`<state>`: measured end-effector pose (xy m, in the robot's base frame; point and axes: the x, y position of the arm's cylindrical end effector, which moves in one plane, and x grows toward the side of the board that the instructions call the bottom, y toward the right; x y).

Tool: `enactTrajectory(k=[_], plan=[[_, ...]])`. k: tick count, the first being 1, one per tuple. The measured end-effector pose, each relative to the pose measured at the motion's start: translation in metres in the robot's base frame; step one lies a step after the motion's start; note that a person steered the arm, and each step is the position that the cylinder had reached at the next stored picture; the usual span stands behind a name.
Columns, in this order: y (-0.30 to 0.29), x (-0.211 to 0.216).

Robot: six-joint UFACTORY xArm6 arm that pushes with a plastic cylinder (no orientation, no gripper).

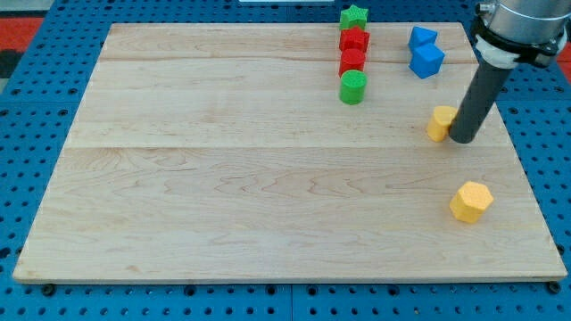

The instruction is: Place the yellow blocks to the bottom of the blue cube

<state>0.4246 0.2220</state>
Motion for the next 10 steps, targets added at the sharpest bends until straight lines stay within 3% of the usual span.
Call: enactTrajectory(k=[2, 3, 5, 7, 8, 10], plan=[[0.001, 0.014], [-0.043, 0.011], [-0.021, -0.031], [0.009, 0.001], [0.030, -0.017], [-0.010, -0.029]])
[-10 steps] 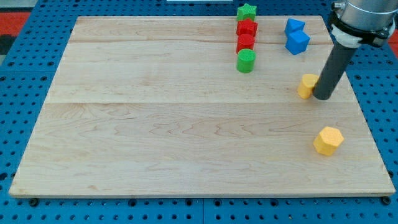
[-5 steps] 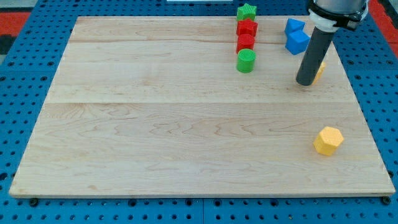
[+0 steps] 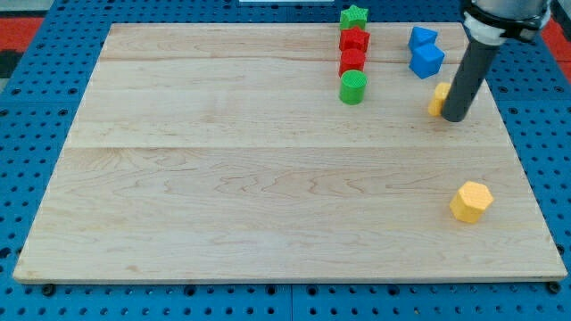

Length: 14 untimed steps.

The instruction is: Place the yellow blocks to the bottom of the blue cube

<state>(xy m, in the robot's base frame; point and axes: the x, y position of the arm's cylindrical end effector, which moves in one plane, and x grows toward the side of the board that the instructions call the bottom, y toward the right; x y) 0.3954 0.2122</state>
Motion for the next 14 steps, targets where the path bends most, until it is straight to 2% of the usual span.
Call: enactTrajectory(k=[3, 5, 6, 7, 8, 9, 12, 14], plan=[[0.001, -0.021], [0.050, 0.049], [0.090, 0.129], [0.099, 0.194], [0.045, 0.222], [-0.004, 0.202], [-0.004, 0.130], [0.022, 0.138]])
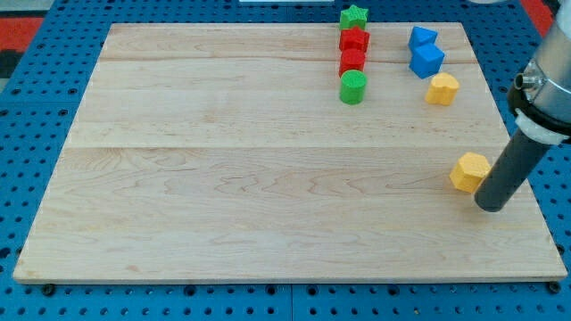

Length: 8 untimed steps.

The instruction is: Place the yellow blocks to the bottom of the blue cube

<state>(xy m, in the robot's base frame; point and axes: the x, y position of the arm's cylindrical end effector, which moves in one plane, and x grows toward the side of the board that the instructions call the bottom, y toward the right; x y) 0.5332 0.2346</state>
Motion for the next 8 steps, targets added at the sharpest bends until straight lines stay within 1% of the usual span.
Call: enactTrajectory(k=[1, 2, 3, 4, 5, 6, 8], plan=[[-0.003, -0.015], [-0.031, -0.030], [-0.041, -0.041], [-0.026, -0.057], [-0.026, -0.071], [-0.035, -0.050], [-0.034, -0.099]])
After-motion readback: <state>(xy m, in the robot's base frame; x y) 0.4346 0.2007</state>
